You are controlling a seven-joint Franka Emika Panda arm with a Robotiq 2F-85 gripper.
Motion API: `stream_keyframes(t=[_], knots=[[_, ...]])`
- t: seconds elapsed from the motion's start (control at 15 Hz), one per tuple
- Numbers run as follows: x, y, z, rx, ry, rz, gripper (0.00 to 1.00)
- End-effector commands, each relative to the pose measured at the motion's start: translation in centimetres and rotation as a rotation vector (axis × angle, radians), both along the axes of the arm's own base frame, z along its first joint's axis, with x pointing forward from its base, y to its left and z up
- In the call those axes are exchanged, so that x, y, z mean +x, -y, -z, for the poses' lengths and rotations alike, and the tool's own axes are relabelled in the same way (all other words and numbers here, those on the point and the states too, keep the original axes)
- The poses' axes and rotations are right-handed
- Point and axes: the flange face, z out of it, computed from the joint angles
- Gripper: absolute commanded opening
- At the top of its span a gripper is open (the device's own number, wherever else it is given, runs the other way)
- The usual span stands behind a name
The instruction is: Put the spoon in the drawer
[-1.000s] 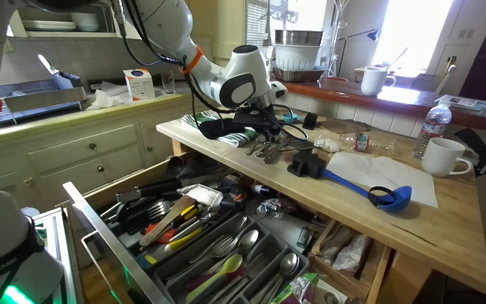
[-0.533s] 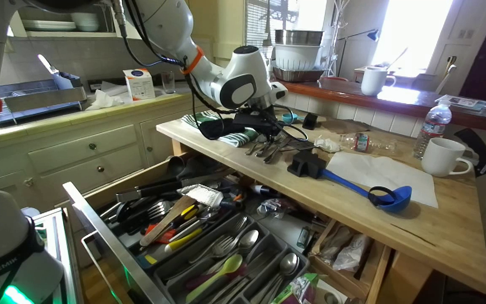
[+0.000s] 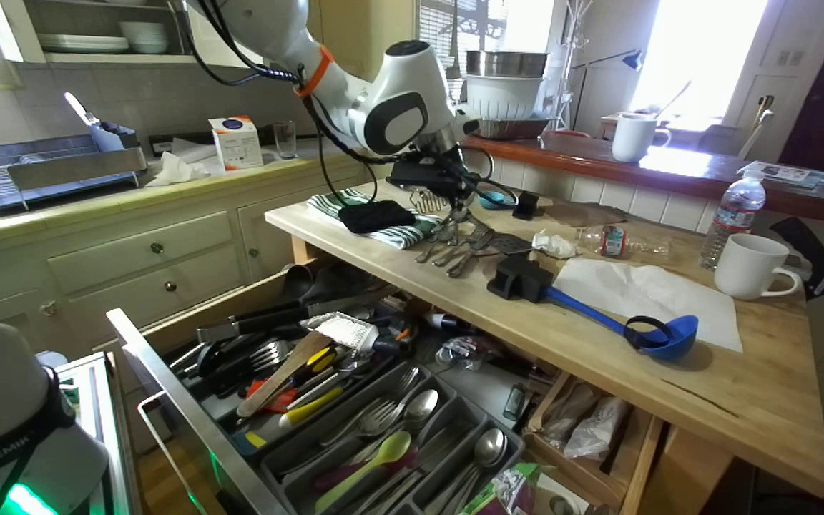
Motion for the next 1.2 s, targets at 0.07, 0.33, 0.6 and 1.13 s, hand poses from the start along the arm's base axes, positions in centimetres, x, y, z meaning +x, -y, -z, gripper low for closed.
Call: stream_keyframes(t=[0.07,0.33,0.6,1.13], knots=[[-4.6,0.8,-4.0,0.067,-0.005,0.051,0.02],[-11.7,3.2,-3.8,0.115,-0.058,0.163,0.02],[-18.8,7.4,-2.5,0.108,-0.119,0.268,0.02],[-27.8,17.5,2.1,-0.023,-0.257,0.356,0.08]])
